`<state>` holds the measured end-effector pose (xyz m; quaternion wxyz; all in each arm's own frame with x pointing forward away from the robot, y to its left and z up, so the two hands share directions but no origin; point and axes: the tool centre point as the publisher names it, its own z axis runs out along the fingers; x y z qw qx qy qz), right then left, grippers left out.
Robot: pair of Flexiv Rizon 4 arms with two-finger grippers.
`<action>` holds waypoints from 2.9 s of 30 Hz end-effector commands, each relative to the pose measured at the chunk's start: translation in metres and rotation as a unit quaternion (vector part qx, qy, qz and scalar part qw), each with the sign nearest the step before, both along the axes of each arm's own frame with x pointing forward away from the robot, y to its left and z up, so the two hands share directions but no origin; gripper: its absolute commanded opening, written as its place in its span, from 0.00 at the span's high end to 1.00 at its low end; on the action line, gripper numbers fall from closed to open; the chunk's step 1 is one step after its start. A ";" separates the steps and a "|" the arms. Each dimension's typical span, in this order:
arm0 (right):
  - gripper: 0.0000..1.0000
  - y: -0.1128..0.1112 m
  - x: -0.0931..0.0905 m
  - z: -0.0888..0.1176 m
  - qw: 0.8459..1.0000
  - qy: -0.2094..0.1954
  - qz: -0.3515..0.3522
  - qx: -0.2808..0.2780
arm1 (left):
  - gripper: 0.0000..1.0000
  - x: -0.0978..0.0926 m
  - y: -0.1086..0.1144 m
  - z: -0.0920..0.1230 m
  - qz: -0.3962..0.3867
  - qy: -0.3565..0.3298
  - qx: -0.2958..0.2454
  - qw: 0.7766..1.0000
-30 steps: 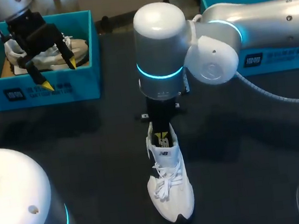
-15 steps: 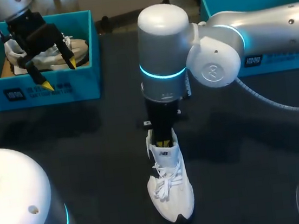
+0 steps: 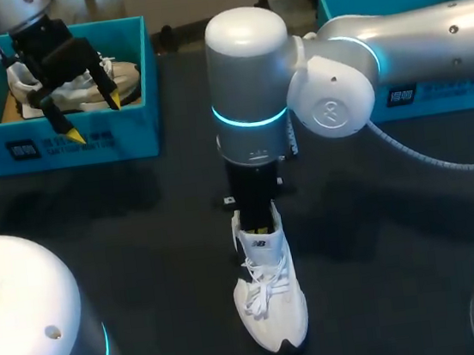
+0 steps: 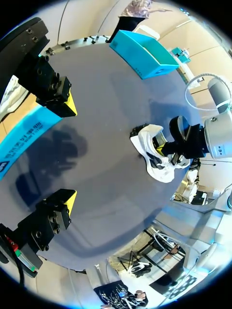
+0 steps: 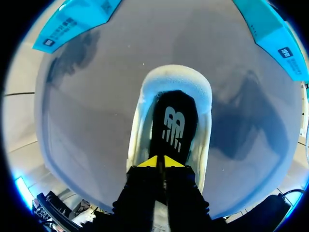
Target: Take the shoe out of the shoebox, open the shoe tongue, remove and reinsert the insole, then place the shoe into the shoebox
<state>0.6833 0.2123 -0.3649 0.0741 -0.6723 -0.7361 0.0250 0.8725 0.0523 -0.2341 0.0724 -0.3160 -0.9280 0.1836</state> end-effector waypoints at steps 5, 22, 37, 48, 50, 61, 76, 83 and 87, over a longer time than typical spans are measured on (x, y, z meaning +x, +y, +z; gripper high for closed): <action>0.68 -0.015 0.001 0.000 1.000 0.005 0.004 0.009 | 0.00 0.000 0.001 0.001 0.000 0.000 0.001 1.000; 0.00 -0.002 -0.017 0.002 1.000 0.009 0.010 0.008 | 0.00 0.000 0.001 0.001 0.000 0.000 0.001 1.000; 0.00 0.000 -0.025 0.019 1.000 -0.011 -0.007 -0.012 | 0.00 0.000 0.001 0.001 0.000 0.000 0.001 1.000; 0.00 0.003 -0.033 0.021 1.000 -0.011 -0.019 -0.011 | 0.00 0.000 0.001 0.001 0.000 0.000 0.001 1.000; 0.00 0.004 -0.036 0.023 1.000 -0.011 -0.023 -0.014 | 0.00 0.000 0.001 0.001 0.000 0.000 0.001 1.000; 0.00 0.003 -0.067 0.046 0.998 -0.023 -0.049 -0.017 | 0.00 0.000 0.001 0.001 0.000 0.000 0.001 1.000; 0.00 0.004 -0.104 0.071 0.997 -0.027 -0.076 -0.016 | 0.00 0.000 0.001 0.001 0.000 0.000 0.001 1.000; 0.27 0.011 -0.124 0.082 0.996 -0.022 -0.083 -0.020 | 0.00 0.000 0.001 0.001 0.000 0.000 0.001 1.000; 0.58 0.012 -0.127 0.086 0.996 -0.019 -0.078 -0.029 | 0.00 0.000 0.001 0.001 0.000 0.000 0.001 1.000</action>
